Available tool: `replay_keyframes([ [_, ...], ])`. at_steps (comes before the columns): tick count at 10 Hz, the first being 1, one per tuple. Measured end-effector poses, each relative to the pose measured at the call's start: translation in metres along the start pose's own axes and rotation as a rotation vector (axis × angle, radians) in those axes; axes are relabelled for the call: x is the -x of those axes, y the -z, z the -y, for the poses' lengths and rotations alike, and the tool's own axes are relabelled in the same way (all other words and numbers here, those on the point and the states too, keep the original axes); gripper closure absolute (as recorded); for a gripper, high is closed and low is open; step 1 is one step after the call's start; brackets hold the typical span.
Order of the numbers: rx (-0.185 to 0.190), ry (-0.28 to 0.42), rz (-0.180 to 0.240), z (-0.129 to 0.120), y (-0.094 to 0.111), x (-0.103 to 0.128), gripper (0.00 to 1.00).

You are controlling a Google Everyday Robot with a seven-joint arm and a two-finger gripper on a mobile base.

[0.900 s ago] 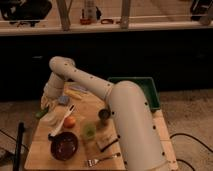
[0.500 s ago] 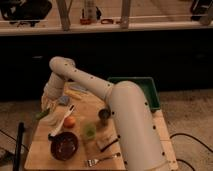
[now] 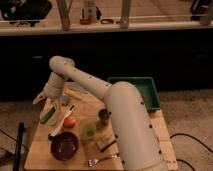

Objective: Place pepper in paper cup

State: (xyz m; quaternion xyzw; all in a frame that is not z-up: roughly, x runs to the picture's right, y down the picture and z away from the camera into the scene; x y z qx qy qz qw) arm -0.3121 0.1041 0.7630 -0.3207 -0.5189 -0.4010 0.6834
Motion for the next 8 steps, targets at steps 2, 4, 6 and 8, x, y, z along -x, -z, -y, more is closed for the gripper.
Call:
replay_keyframes([
  [2,0.002,0.003,0.004,-0.0003,0.0022,-0.0016,0.2],
  [4,0.006,0.007,0.007,0.0017,0.002,-0.0014,0.2],
  [6,0.007,0.006,0.007,0.0018,0.0027,-0.0027,0.2],
  [8,0.007,0.007,0.005,0.0009,0.0035,-0.0031,0.2],
])
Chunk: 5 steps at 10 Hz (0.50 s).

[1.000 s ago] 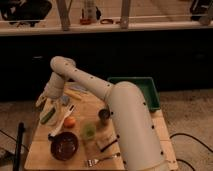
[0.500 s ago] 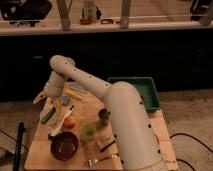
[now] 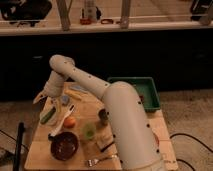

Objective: Place pepper in paper cup

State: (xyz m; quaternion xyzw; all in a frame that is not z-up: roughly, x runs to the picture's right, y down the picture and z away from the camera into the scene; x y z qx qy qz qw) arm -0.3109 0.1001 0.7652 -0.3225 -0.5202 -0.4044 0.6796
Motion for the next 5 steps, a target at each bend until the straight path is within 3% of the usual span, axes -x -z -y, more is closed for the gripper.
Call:
replay_keyframes([
  [5,-0.034,0.015,-0.031,0.0006,0.0073,-0.0026,0.2],
])
